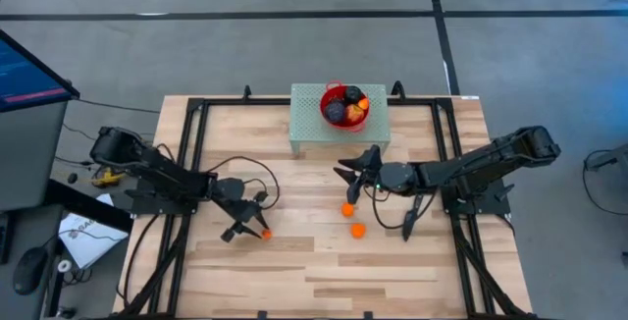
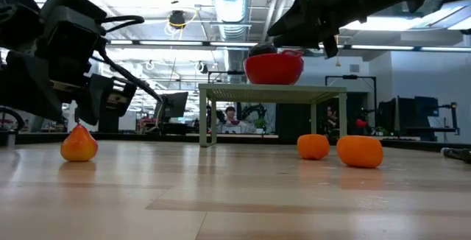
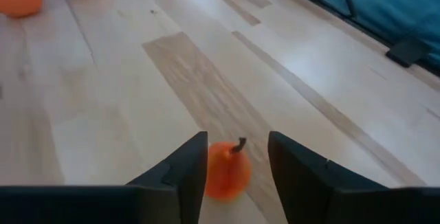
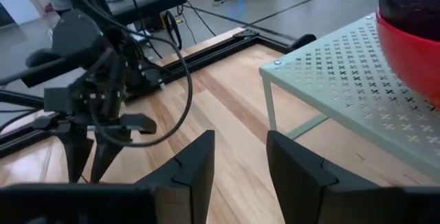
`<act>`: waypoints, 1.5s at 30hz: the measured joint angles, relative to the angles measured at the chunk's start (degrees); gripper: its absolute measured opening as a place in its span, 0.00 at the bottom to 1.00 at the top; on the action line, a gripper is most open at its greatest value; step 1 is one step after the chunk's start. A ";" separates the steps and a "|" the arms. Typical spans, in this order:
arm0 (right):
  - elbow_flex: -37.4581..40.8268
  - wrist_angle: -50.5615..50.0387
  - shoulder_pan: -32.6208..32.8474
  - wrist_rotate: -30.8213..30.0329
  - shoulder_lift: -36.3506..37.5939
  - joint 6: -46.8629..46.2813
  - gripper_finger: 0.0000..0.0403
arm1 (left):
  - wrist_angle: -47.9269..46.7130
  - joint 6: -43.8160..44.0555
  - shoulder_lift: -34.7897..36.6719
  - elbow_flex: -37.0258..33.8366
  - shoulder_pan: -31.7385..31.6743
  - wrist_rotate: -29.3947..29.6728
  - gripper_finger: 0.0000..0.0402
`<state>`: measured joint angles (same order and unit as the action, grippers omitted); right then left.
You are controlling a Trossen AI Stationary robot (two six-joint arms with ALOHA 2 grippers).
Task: Pick & Place Fruit
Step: Put the orange pear into the red strainer bowl on the shelf
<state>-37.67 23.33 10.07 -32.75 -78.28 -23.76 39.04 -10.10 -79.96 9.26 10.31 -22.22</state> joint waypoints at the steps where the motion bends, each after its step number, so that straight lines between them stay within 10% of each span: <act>1: 0.00 0.00 0.00 0.00 0.00 -0.48 0.32 | 1.15 0.03 -1.02 0.02 -0.59 -0.96 0.36; 33: 0.00 0.95 0.85 0.00 0.04 -5.84 0.31 | 4.82 0.52 -2.56 0.09 -5.48 -10.50 0.01; 45: 0.02 -12.63 4.22 2.92 15.08 -5.05 0.31 | 4.65 7.23 12.33 7.14 -22.81 -10.22 0.01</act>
<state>-37.65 10.71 14.29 -29.83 -63.20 -28.81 43.69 -2.87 -67.64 16.39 -12.51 -32.43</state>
